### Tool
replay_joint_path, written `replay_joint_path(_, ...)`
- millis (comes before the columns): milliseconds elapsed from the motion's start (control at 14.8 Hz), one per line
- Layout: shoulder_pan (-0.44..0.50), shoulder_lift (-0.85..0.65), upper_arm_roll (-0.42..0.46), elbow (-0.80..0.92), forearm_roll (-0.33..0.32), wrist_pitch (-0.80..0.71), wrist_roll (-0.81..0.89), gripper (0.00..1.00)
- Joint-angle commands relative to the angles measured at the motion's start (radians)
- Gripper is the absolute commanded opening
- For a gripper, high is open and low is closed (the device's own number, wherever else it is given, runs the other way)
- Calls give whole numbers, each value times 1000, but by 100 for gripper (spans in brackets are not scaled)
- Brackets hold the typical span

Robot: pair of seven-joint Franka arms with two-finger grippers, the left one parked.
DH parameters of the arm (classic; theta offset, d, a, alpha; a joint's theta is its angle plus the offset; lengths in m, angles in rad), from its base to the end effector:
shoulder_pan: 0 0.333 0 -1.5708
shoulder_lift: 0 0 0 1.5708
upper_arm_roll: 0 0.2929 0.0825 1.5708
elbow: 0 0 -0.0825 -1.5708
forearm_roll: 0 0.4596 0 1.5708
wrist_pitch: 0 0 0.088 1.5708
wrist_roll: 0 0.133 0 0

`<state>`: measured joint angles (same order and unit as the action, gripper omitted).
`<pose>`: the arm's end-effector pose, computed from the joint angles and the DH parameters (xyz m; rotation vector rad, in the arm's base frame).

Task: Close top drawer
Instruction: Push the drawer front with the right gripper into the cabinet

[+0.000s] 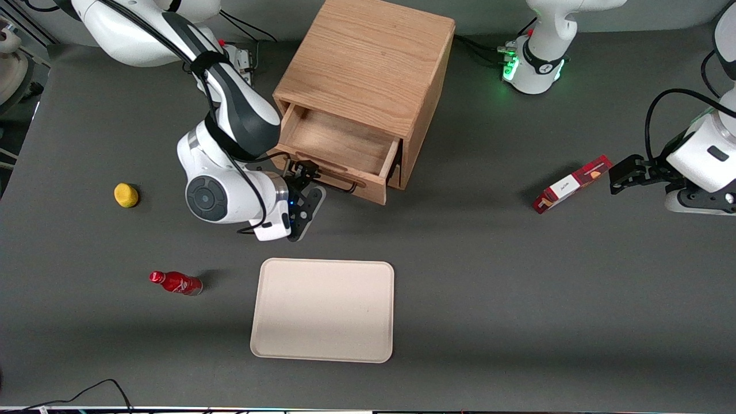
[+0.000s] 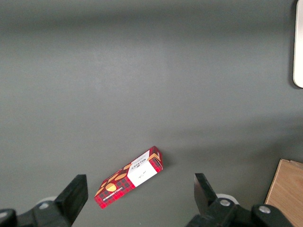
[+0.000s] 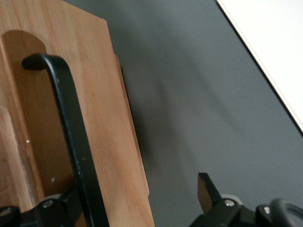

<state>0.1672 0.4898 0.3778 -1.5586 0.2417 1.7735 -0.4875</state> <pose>0.6037 0.3724 0.2921 -2.4277 -1.2245 0.3523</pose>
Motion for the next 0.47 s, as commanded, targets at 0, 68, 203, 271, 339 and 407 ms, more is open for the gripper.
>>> replay_joint_path(0, -6, -40, 36, -54, 31, 27, 58, 100)
replay_joint_path(68, -5, -51, 42, -72, 31, 46, 66, 100)
replay_joint_path(203, -6, -80, 58, -128, 31, 69, 75, 100)
replay_joint_path(271, -6, -92, 61, -144, 31, 72, 76, 100)
replay_joint_path(339, -5, -103, 62, -161, 33, 73, 76, 100)
replay_joint_path(407, -3, -120, 62, -178, 47, 76, 82, 100)
